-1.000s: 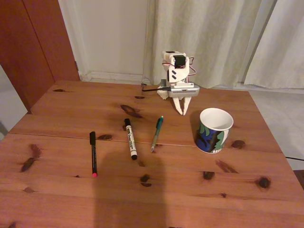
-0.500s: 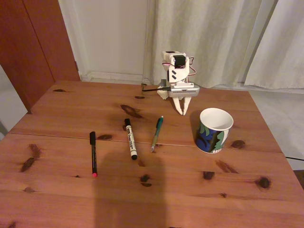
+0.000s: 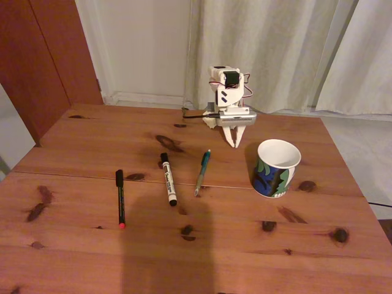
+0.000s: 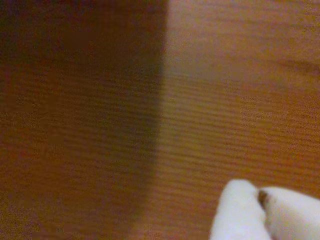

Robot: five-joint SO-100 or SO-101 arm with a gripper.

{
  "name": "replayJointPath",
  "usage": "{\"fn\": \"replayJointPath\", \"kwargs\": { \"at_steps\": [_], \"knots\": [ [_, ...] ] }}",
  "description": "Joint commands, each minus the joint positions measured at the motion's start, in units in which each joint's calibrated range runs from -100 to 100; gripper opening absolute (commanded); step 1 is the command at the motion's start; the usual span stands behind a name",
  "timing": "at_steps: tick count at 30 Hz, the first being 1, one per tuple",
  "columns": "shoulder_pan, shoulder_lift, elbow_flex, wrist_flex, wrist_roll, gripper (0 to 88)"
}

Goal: Clean up the desk and place the pens and markers into the cup

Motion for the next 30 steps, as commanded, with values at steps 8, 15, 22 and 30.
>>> {"fn": "replayJointPath", "kwargs": {
  "at_steps": [8,15,22,30],
  "knots": [
    [1.94,11.27,-12.73,0.70,0.33,0.6],
    [2.10,35.35,-30.05,0.70,0.01,0.6],
    [4.67,61.83,-52.50,0.70,0.01,0.6],
    [8.05,86.49,-73.15,0.70,0.01,0.6]
  ]
}}
